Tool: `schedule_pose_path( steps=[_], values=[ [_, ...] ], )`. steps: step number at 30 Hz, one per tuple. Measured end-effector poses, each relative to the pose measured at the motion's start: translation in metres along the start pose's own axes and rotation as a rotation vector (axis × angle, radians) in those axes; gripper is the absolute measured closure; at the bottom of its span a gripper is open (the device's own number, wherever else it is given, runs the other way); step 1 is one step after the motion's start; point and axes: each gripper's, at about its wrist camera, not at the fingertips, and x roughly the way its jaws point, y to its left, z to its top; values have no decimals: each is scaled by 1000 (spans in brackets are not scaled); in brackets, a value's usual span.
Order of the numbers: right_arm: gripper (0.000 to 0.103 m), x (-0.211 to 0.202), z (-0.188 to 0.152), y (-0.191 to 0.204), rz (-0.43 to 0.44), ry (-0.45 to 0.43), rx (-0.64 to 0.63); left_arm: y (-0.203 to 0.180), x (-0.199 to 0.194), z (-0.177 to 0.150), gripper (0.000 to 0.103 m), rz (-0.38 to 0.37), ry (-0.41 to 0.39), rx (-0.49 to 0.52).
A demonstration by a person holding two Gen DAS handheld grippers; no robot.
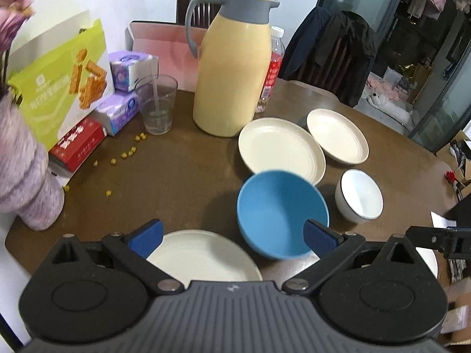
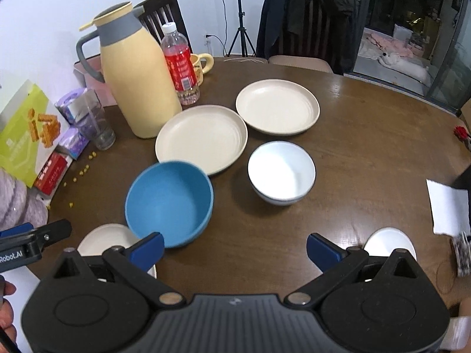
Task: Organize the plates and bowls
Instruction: 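Move both open grippers past the blue bowl toward the cream plates by the thermos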
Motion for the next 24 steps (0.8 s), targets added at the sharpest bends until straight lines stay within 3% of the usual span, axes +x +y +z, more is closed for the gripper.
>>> schedule_pose_path(
  steps=[13,24],
  values=[
    [0,38,82,-22,8,12,14,-27,37,59,0,69,18,-5],
    [0,86,125,-38,4,59,31,-45,80,98,0,129,59,-2]
  ],
)
